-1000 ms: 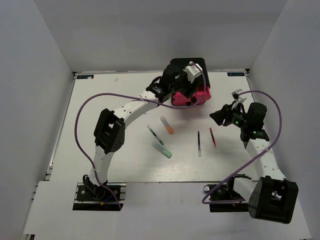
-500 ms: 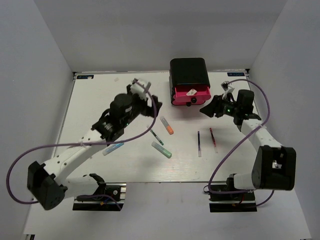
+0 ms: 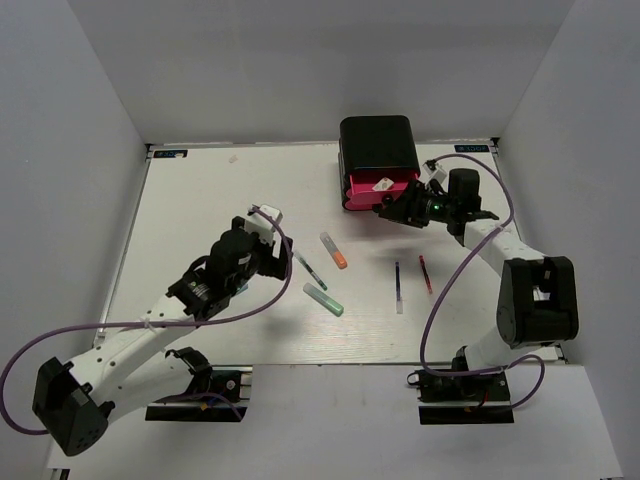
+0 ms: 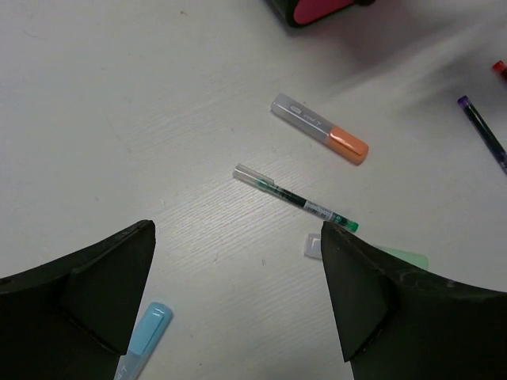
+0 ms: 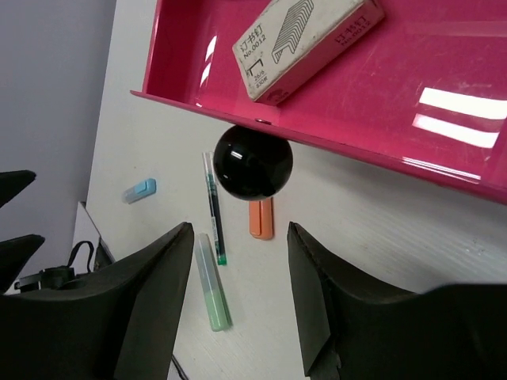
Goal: Sort the stationery into containers
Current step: Close the drawer
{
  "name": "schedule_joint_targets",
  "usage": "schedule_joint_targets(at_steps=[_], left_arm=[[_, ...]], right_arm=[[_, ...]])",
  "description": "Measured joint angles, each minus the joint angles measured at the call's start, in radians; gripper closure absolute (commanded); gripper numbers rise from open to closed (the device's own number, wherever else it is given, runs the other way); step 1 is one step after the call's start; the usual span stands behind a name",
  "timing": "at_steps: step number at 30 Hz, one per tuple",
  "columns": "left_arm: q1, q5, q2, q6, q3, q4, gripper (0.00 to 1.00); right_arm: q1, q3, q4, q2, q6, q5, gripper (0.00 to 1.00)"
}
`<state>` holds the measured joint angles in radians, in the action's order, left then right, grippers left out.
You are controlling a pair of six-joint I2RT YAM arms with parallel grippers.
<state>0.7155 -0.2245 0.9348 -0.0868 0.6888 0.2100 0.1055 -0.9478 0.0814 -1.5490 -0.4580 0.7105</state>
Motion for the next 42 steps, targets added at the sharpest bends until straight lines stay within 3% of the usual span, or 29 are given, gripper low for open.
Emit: schedule_joint_targets(at_steps=[10,17,21,42], left_arm=[[0.0,-0.042,-0.072,0.012,-0.02,0.009,0.05],[0.002,-0.049,-0.059,0.025,-0.024,0.026,0.05],[0.002,-0.049,-0.053,0.034,-0.024,0.027,0.04],[0.013,-0.046,-0.052,0.046,-0.024,0.027,0.04]], right_arm=[[0.005,-0.027,0.045,-0.046,-0.06,-0.032,0.45],[0.006,-0.044,0.084,-0.072,-0.098,-0.056,0.55],[0.006,-0.061,0.105,-0.097,-0.116,-0.058,0.68],[0.008,-0.21,0.102,-0.22,-0.127,-0.088,0.69]])
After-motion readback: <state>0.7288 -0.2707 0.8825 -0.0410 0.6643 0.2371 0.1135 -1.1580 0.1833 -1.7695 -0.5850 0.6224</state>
